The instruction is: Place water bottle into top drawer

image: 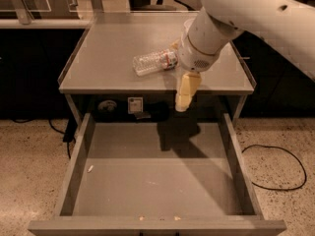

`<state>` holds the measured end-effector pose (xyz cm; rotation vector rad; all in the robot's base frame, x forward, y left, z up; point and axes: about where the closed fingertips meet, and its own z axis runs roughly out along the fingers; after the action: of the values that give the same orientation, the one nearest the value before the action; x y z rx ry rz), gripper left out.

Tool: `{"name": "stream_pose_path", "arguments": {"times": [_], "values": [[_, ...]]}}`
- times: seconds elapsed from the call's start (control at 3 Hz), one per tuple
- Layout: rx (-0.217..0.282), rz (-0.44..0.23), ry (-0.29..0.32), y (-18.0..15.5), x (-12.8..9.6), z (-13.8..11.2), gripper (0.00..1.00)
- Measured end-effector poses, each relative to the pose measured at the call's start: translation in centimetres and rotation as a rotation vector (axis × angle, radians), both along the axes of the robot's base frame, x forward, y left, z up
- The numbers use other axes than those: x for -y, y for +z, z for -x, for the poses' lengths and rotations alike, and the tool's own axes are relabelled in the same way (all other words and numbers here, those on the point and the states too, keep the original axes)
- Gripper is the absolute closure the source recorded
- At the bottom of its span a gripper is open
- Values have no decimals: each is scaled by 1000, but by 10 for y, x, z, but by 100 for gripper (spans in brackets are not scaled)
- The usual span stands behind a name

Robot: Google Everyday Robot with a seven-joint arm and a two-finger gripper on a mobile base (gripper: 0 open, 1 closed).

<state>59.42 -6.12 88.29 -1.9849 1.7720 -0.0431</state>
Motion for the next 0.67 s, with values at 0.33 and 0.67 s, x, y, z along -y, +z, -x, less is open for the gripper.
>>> {"name": "stream_pose_path", "arguments": {"times": [0.33, 0.67], "values": [[51, -4, 56, -2, -27, -33, 0], [51, -4, 56, -2, -27, -33, 0]]}}
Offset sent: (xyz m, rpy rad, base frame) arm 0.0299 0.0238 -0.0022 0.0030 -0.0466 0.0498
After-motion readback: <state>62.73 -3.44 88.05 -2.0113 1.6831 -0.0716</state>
